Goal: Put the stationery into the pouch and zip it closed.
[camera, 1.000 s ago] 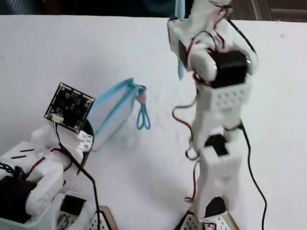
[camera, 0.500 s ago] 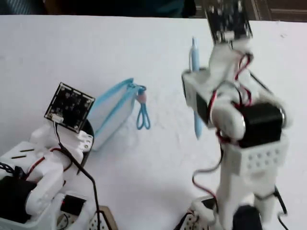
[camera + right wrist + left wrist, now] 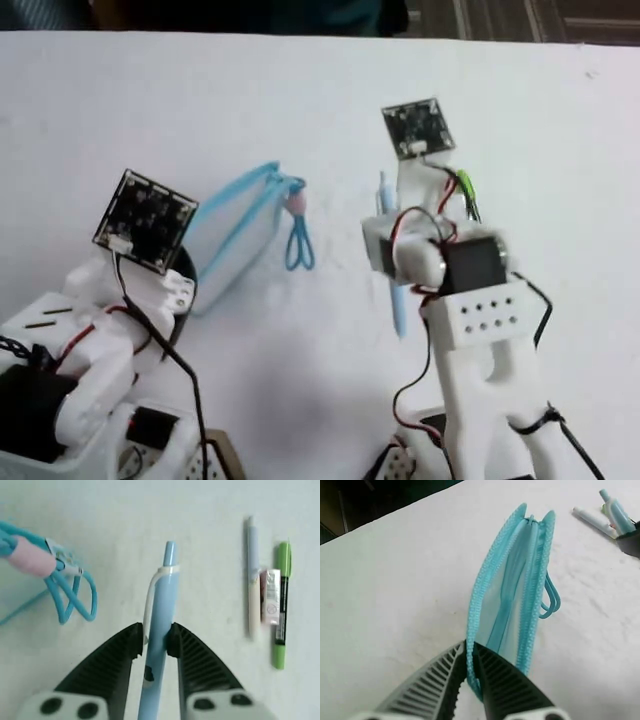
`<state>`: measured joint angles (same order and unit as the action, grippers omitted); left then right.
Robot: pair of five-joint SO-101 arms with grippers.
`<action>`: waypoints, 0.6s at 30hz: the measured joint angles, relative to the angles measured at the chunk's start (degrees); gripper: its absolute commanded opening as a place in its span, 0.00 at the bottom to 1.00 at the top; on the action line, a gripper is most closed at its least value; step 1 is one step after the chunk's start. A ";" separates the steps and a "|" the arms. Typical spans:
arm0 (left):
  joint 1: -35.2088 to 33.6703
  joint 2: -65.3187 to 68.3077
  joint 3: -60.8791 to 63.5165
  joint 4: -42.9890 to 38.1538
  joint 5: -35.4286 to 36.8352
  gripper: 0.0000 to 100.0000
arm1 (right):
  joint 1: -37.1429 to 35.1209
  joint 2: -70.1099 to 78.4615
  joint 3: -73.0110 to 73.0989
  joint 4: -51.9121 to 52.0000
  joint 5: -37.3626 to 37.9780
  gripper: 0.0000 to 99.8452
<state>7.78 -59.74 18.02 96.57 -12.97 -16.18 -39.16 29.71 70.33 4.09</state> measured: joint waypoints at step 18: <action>0.00 0.00 0.00 0.00 0.00 0.02 | -9.23 -22.51 -0.18 -41.85 -19.16 0.02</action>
<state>7.78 -59.74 18.02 96.57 -12.97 -25.41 -61.67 29.54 28.48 -15.08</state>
